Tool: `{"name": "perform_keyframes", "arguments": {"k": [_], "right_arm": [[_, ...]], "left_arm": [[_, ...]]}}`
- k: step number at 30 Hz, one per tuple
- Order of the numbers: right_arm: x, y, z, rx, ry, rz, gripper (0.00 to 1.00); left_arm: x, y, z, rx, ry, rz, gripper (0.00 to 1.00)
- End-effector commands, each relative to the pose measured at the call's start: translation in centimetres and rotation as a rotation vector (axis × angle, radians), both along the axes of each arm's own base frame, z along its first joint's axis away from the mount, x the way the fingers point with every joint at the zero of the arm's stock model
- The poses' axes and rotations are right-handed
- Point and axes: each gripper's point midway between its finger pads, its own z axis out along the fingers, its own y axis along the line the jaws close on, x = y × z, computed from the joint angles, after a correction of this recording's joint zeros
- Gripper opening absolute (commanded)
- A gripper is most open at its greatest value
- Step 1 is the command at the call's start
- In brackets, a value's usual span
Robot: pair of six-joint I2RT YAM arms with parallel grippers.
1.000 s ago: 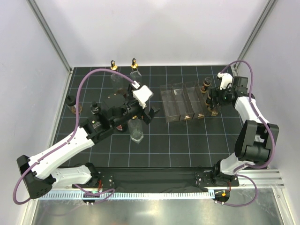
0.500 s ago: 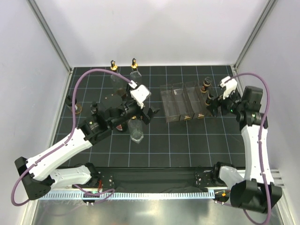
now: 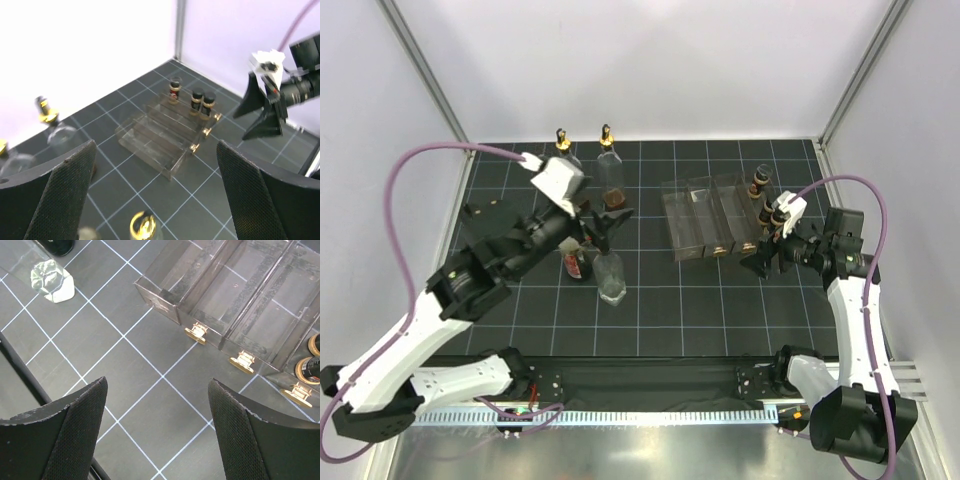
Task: Organize the condiment bottles
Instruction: Pick up the bottle from the center of the board.
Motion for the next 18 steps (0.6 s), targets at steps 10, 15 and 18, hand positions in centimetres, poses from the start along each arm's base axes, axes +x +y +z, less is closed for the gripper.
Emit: {"name": "perform_keyframes", "arguments": {"k": [10, 15, 18], "right_arm": [[-0.7, 0.9, 1.0, 0.006, -0.076, 0.068, 0.82], [-1.1, 1.3, 0.9, 0.019, -0.073, 0.096, 0.82], [-1.1, 1.5, 0.9, 0.019, -0.075, 0.105, 0.82]], "left_arm": [[-1.6, 10.7, -2.1, -0.046, 0.123, 0.35, 1.0], [-1.1, 13.6, -5.8, 0.063, 0.163, 0.504, 1.0], [-1.1, 14.8, -7.7, 0.094, 0.181, 0.559, 0.99]]}}
